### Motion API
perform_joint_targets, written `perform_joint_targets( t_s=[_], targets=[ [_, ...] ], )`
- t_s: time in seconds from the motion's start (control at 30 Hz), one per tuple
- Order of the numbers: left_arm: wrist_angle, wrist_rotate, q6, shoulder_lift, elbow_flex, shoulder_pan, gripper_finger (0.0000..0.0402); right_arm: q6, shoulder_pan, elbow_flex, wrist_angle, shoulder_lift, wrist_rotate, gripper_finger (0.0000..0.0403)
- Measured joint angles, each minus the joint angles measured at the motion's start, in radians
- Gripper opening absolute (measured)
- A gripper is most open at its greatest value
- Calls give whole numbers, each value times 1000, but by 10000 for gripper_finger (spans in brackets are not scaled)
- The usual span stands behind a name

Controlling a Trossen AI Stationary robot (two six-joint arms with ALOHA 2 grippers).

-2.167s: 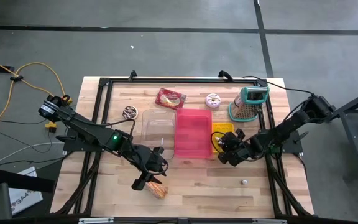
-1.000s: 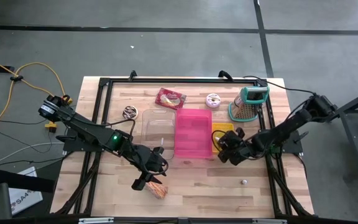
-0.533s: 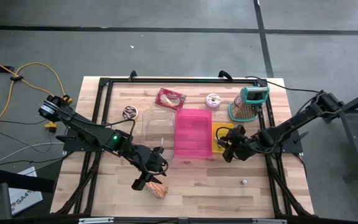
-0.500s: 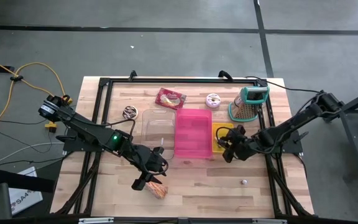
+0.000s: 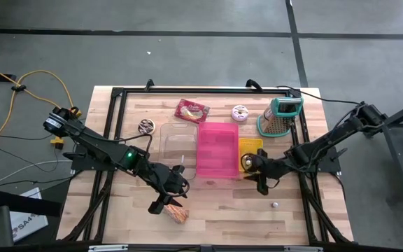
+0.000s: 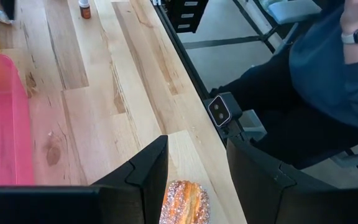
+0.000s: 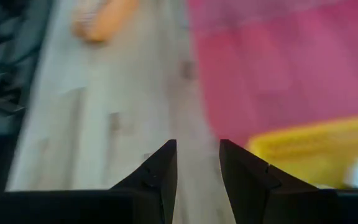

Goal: Pick & Place Food Item
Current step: Put the brown food coloring bottle into the yellow bin

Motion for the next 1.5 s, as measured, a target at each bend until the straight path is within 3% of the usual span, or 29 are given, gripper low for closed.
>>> perform_joint_targets(
  t_s=[0.17,0.33,1.0,1.27,1.5],
  targets=[
    [0,0,0,0,0,0,159,-109,9,0,74,-1,-146,109],
    [0,0,0,0,0,0,159,-182,74,0,77,-1,-177,109],
    [0,0,0,0,0,0,159,-208,472,0,18,1,40,109],
    [0,0,0,0,0,0,159,-65,553,0,-107,2,73,109],
    [0,0,0,0,0,0,159,-53,601,0,-155,14,73,109]
  ],
)
